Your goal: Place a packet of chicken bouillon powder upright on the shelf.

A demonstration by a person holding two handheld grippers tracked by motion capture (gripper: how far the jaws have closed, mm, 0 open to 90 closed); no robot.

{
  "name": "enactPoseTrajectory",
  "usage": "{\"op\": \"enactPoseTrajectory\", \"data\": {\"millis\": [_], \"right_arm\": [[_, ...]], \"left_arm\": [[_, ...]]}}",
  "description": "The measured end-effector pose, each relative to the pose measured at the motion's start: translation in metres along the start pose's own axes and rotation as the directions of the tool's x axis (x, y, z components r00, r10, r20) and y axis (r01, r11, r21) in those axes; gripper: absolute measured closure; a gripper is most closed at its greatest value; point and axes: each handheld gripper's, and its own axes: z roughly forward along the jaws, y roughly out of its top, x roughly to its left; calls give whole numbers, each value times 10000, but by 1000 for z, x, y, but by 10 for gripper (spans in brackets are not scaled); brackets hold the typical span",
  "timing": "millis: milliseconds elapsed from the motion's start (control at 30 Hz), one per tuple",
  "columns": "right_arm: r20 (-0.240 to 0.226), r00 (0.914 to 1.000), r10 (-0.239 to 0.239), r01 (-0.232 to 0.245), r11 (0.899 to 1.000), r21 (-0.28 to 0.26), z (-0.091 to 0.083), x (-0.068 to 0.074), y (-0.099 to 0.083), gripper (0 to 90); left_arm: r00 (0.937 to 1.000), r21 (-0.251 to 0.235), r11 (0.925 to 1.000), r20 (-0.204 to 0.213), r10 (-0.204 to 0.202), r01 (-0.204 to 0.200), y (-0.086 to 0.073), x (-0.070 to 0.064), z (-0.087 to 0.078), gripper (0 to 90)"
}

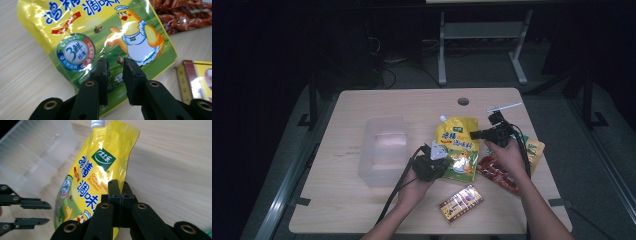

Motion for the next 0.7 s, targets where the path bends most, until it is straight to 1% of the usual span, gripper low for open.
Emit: {"op": "enactPoseTrajectory", "data": {"millis": [33, 67, 100, 133, 200, 233, 267, 300, 333, 367, 400, 433, 467, 533, 567, 600, 633, 667, 700], "right_arm": [[-38, 9997, -225, 224, 9997, -111, -4, 5, 2, 895], [-38, 9997, -225, 224, 9997, -111, -4, 5, 2, 895], [-70, 9995, -321, 319, 9992, -219, -7, 9, 2, 896], [-129, 9988, -468, 463, 9982, -381, -12, 13, 3, 896], [-59, 9973, -732, 727, 9959, -542, -19, 21, 6, 896], [-89, 9959, -898, 889, 9934, -718, -26, 28, 8, 896], [-89, 9959, -898, 889, 9934, -718, -26, 28, 8, 896], [8, 9942, -1073, 1070, 9912, -781, -31, 32, 10, 896], [-72, 9935, -1138, 1126, 9889, -971, -35, 37, 11, 896], [0, 9900, -1408, 1398, 9830, -1191, -42, 44, 13, 896], [-38, 9881, -1538, 1519, 9793, -1338, -46, 48, 14, 896], [-38, 9881, -1538, 1519, 9793, -1338, -46, 48, 14, 896], [182, 9813, -1918, 1922, 9683, -1594, -51, 55, 14, 897], [481, 9708, -2351, 2400, 9545, -1771, -54, 61, 13, 897], [481, 9708, -2351, 2400, 9545, -1771, -54, 61, 13, 897], [848, 9565, -2792, 2905, 9383, -1877, -56, 64, 9, 896], [848, 9565, -2792, 2905, 9383, -1877, -56, 64, 9, 896], [860, 9531, -2902, 3021, 9297, -2110, -57, 62, 2, 896], [735, 9553, -2863, 2956, 9287, -2238, -58, 60, -2, 896]], "left_arm": [[10000, -44, 10000, 22, 21, -21, 0, -1, -1, 716], [10000, -79, 10000, 39, 10, -10, 0, -2, -3, 716], [10000, -101, 9999, 46, 81, -81, -1, -2, -5, 710], [9999, -90, 9998, 54, 164, -164, -1, -2, -7, 705], [9998, -173, 9996, 18, 209, -209, -1, -1, -10, 694], [9998, -197, 9996, -34, 192, -193, -1, 0, -11, 688], [10000, -256, 9997, -3, 51, -52, -1, 0, -11, 688], [10000, -281, 9996, -20, 51, -51, -1, 1, -12, 685], [10000, -318, 9995, -19, -10, 9, -2, 1, -12, 680], [10000, -333, 9994, -54, 6, -8, -2, 1, -13, 669], [10000, -320, 9995, -61, -63, 61, -1, 2, -13, 664], [10000, -320, 9995, -61, -63, 61, -1, 2, -13, 658], [9999, -357, 9993, -75, -87, 85, -1, 2, -13, 652], [9999, -359, 9993, -80, -133, 130, -1, 2, -13, 647], [9999, -355, 9993, -86, -126, 123, -1, 2, -13, 647], [9999, -319, 9994, -86, -99, 96, -1, 1, -13, 641], [9999, -319, 9994, -86, -99, 96, -1, 1, -13, 638], [9999, -321, 9994, -77, -114, 112, -2, 0, -13, 635], [9999, -321, 9994, -77, -114, 112, -2, 0, -13, 632]]}}
